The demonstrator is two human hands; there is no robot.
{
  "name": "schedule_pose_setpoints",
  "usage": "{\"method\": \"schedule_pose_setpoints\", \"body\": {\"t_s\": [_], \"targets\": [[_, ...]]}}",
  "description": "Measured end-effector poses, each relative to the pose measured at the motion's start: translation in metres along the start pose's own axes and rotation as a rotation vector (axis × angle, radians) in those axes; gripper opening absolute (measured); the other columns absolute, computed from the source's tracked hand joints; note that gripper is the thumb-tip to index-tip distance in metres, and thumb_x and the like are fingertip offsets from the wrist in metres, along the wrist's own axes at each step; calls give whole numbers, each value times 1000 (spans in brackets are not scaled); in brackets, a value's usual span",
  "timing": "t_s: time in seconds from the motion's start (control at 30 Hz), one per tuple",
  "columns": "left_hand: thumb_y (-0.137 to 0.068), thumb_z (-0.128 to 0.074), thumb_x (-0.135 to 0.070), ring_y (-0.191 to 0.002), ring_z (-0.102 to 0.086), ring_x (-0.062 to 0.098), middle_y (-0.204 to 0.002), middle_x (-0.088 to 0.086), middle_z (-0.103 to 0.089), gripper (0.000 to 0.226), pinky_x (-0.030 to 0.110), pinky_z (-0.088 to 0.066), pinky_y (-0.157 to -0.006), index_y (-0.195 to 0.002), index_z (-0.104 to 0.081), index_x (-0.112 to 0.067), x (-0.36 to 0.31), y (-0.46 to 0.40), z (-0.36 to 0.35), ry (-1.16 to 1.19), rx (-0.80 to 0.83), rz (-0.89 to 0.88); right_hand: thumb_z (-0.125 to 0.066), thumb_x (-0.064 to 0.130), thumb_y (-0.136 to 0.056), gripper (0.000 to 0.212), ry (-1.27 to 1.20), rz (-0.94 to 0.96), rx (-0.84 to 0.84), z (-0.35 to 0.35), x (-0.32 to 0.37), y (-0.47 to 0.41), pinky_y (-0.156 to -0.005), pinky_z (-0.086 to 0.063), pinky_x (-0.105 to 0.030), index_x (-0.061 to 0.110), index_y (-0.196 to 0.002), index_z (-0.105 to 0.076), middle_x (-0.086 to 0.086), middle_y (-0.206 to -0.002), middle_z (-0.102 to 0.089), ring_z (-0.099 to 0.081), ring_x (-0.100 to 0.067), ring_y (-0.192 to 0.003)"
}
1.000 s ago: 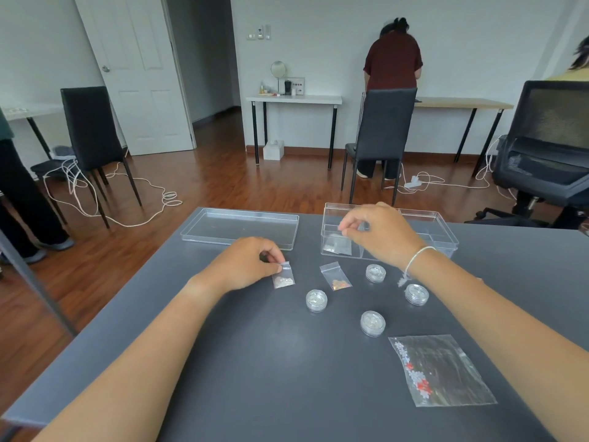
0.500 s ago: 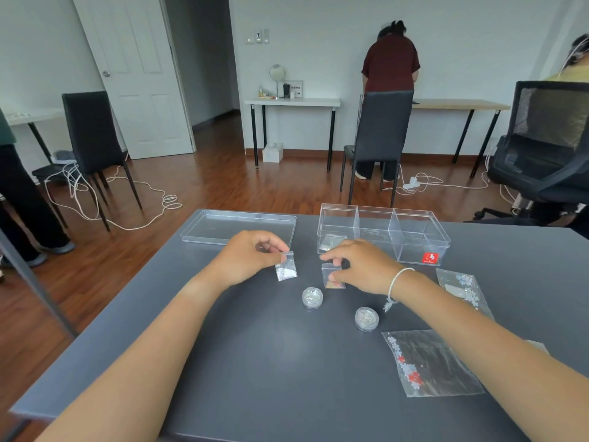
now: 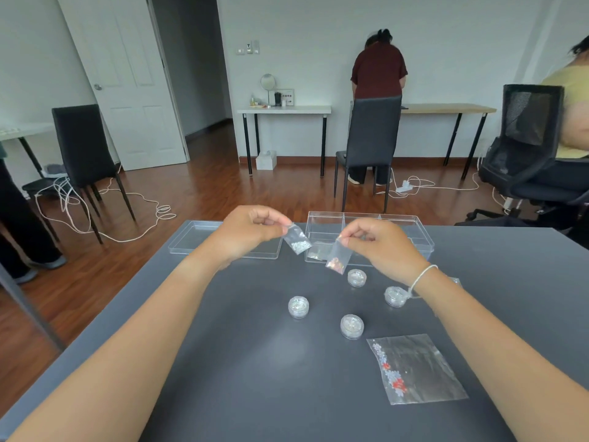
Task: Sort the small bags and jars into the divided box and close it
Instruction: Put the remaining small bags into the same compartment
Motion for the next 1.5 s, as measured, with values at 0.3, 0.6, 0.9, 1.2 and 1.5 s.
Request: {"method": "schedule_pose_setpoints", "body": {"t_s": [0.3,0.6,0.9,1.2,1.5], "targets": [[-81,-64,-14,-66,-56,-2,-77,-7,-67,17,8,-41,-62,-75,-69,-29,-33,-53,-25,-136,16,-83,-59,5,-83,16,-118,16,-269,45,-7,5,-61,-37,-1,17,-74,-64,13,-72,-60,-53,4,-64],[-82,-63,-13,-79,-57,2,-76,-15,-64,22,16,-42,-71,-71,-69,-31,-5,-82,-59,-250,143,-6,-58,8,-83,21,-86,9,-302,47,-13,6,-70,-42,-17,25,-73,-62,10,-76,-62,-54,-13,-75],[-85,-57,-12,-93,-58,12,-105,1,-70,18,22,-40,-82,-92,-73,-18,1,-83,-74,-505,245,-14,-58,8,-84,17,-63,2,-278,41,-14,4,-70,-40,-13,21,-75,-63,8,-81,-63,-54,-10,-77],[-85,-54,-14,-103,-55,13,-109,-4,-63,26,27,-42,-90,-104,-69,-24,-4,-56,-43,-498,39,-130,-57,7,-84,17,-59,-5,-289,35,-13,-15,-62,-37,2,20,-78,-66,6,-78,-63,-54,1,-69],[-83,-62,-25,-61,-47,-1,-91,-19,-66,20,0,-37,-60,-85,-67,-44,14,14,-27,-193,80,-85,-54,8,-84,18,117,-28,-195,13,-7,-48,-74,-45,-25,18,-84,-69,-1,-83,-69,-55,-8,-71]]}}
Point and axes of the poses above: each hand's wrist, its own y-axis away from the middle knuckle, its own z-axis out of the back of the hand, x = y × z, the point moved 9 cm from there along -y, towards the middle knuckle
